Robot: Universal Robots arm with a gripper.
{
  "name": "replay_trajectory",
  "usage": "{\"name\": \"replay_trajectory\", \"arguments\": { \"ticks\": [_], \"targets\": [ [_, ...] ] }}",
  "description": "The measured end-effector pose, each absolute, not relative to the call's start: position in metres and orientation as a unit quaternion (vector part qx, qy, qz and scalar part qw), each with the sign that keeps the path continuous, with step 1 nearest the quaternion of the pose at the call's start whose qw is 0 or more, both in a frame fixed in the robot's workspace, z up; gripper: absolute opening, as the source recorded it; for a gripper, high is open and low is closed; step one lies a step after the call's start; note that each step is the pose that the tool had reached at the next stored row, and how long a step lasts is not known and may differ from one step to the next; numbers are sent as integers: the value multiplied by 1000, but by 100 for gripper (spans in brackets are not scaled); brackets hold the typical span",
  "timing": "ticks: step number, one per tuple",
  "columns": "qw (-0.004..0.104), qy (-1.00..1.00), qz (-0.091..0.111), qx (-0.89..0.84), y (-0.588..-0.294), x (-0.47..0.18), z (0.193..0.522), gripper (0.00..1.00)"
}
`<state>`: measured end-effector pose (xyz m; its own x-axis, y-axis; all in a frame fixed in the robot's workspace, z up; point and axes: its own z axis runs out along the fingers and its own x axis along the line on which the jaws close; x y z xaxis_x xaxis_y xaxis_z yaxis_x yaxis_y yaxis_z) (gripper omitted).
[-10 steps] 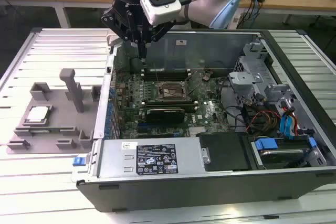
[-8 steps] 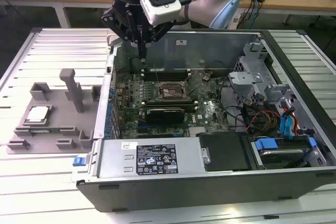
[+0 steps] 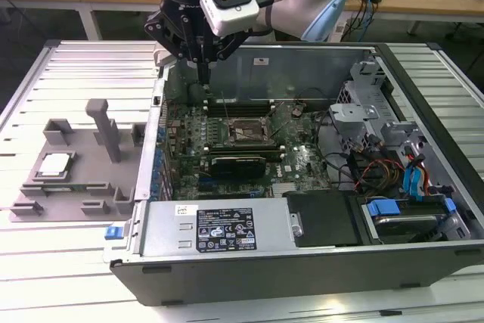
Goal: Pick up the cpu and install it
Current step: 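Reach for the cpu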
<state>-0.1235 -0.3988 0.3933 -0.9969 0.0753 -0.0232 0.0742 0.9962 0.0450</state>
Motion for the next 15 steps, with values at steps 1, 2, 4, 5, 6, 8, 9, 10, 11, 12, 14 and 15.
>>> {"name": "replay_trajectory", "arguments": {
  "ticks": [1,2,4,5,6,8,9,10,11,12,14,15],
  "targets": [
    [12,999,22,37,-399,-124,393,11],
    [12,999,22,37,-399,-124,393,11],
    [12,999,22,37,-399,-125,393,11],
    [12,999,22,37,-399,-125,393,11],
    [12,999,22,37,-399,-126,393,11],
    [12,999,22,37,-399,-126,393,11],
    [12,999,22,37,-399,-126,393,11],
    [13,999,22,37,-398,-127,393,11],
    [12,999,22,37,-398,-127,393,11],
    [12,999,22,37,-398,-127,393,11],
    [12,999,22,37,-398,-128,393,11],
    [12,999,22,37,-398,-128,393,11]
  ]
}}
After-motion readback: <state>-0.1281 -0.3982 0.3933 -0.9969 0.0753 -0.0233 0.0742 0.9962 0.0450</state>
